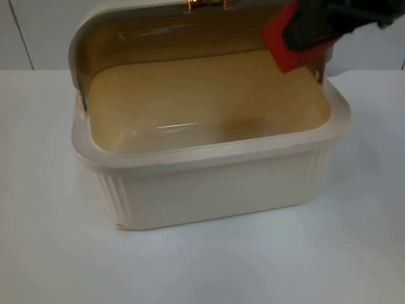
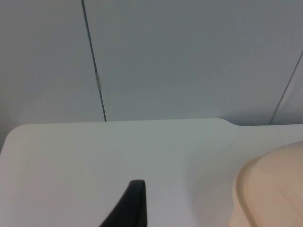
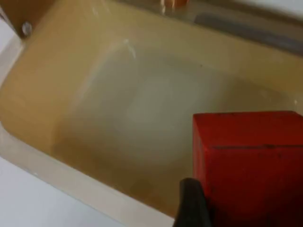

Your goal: Open the box lid with the left hand, place the block into the box with the right hand, then close the box lid with the left hand.

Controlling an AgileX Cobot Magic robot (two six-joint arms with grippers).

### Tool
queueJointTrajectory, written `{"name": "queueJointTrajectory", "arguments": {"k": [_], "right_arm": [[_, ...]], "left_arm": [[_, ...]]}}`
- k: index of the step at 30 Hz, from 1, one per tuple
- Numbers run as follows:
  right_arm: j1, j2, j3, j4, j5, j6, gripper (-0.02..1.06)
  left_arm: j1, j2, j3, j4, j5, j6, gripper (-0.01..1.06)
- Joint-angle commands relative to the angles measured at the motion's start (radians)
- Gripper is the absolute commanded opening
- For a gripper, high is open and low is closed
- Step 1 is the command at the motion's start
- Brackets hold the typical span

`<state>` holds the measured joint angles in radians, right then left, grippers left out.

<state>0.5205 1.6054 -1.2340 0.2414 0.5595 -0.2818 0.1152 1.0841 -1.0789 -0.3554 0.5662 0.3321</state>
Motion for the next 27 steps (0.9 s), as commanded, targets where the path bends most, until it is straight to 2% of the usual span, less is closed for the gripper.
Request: {"name": "queueJointTrajectory", "arguments": {"k": [1, 2, 3, 7, 8, 11, 13, 20, 27], "right_arm": [[0.021, 0.020, -0.007, -0.012, -0.033, -0.002, 0.23], [0.034, 0.028, -0.007, -0.012, -0.053, -0.004, 0.30], [0.034, 0.028, -0.007, -0.012, -0.053, -0.004, 0.30], [0.053, 0.071, -0.007, -0.001, -0.103, -0.004, 0.67], [0.053, 0.071, -0.007, -0.001, -0.103, -0.004, 0.67], [0.053, 0.107, -0.007, -0.001, -0.097, 0.001, 0.91], [0.053, 0.117, -0.007, -0.001, -0.088, 0.001, 1.03], [0.053, 0.111, -0.007, 0.006, -0.089, 0.001, 1.05], [0.053, 0.109, -0.007, 0.026, 0.014, 0.007, 1.05]], "left_arm": [[0.004, -0.005, 0.008, 0.000, -0.012, 0.003, 1.05], [0.004, -0.005, 0.016, 0.000, -0.023, 0.003, 1.05], [0.004, -0.005, 0.016, 0.000, -0.023, 0.003, 1.05], [0.004, -0.005, 0.039, 0.000, -0.046, 0.003, 1.05], [0.004, -0.005, 0.039, 0.000, -0.046, 0.003, 1.05], [0.004, -0.005, 0.039, 0.000, -0.056, 0.003, 1.05], [0.004, -0.005, 0.039, 0.006, -0.056, 0.003, 1.05], [0.004, -0.005, 0.039, 0.009, -0.057, 0.003, 1.05], [0.004, -0.005, 0.039, 0.009, -0.057, 0.003, 1.05]]}}
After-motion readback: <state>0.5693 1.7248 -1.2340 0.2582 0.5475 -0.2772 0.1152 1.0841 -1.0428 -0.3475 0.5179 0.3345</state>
